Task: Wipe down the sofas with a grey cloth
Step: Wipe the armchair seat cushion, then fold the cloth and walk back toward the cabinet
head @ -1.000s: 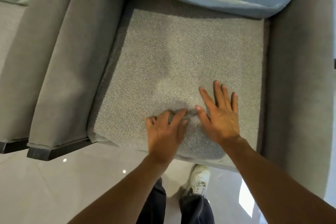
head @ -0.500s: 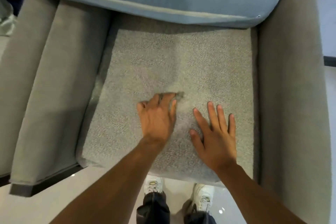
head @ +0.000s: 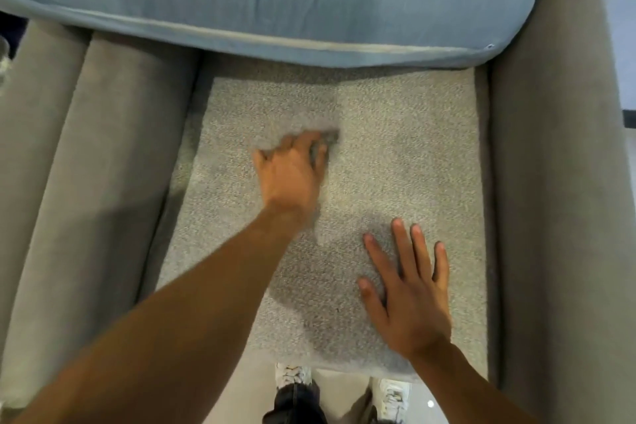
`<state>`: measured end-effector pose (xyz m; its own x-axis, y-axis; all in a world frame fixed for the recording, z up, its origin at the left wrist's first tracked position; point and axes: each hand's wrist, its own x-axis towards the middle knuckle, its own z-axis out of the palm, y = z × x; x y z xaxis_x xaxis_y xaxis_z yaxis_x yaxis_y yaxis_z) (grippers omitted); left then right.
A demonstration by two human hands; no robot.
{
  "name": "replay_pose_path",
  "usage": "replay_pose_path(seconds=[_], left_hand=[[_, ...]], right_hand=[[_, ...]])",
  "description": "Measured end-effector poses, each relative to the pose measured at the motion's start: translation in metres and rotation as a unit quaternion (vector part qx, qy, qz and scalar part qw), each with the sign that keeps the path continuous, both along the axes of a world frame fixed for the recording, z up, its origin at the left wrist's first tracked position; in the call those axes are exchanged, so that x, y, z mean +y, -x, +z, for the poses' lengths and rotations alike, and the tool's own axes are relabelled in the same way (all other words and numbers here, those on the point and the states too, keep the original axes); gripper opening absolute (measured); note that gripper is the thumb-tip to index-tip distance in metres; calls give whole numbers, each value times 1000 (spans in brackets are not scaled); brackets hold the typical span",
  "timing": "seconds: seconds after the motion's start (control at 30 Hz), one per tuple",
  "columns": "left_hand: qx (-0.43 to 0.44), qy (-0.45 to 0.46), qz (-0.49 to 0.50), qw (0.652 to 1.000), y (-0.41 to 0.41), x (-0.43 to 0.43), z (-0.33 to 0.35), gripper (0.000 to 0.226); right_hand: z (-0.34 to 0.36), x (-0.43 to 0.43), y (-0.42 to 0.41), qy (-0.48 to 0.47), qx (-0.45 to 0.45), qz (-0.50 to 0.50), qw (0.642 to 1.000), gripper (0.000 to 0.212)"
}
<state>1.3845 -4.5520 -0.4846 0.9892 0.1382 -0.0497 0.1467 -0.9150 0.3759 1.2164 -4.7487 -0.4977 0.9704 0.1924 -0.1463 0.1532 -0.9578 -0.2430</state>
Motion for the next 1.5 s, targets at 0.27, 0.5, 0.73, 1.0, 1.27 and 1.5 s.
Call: replay_pose_path(seconds=[0.27, 0.5, 0.73, 1.0, 1.27, 1.5], left_hand=[[100, 245, -103, 959, 61, 8, 26, 42], [42, 360, -98, 927, 38, 5, 93, 56], [-36, 422, -133, 896, 21, -17, 189, 45], [-126, 469, -122, 866, 9, -23, 315, 34], [-280, 438, -72, 851, -5, -22, 448, 22], [-375, 422, -103, 819, -2, -9, 582, 32]], right_hand=[[15, 3, -5, -17, 42, -20, 999, 56], [84, 5, -67, -443, 23, -293, 847, 47], [200, 0, -127, -590, 8, -221, 777, 48], [325, -7, -153, -575, 55, -116, 808, 10], [475, 4, -177, -580, -149, -81, 797, 14], [606, 9, -174, -593, -200, 43, 779, 18]])
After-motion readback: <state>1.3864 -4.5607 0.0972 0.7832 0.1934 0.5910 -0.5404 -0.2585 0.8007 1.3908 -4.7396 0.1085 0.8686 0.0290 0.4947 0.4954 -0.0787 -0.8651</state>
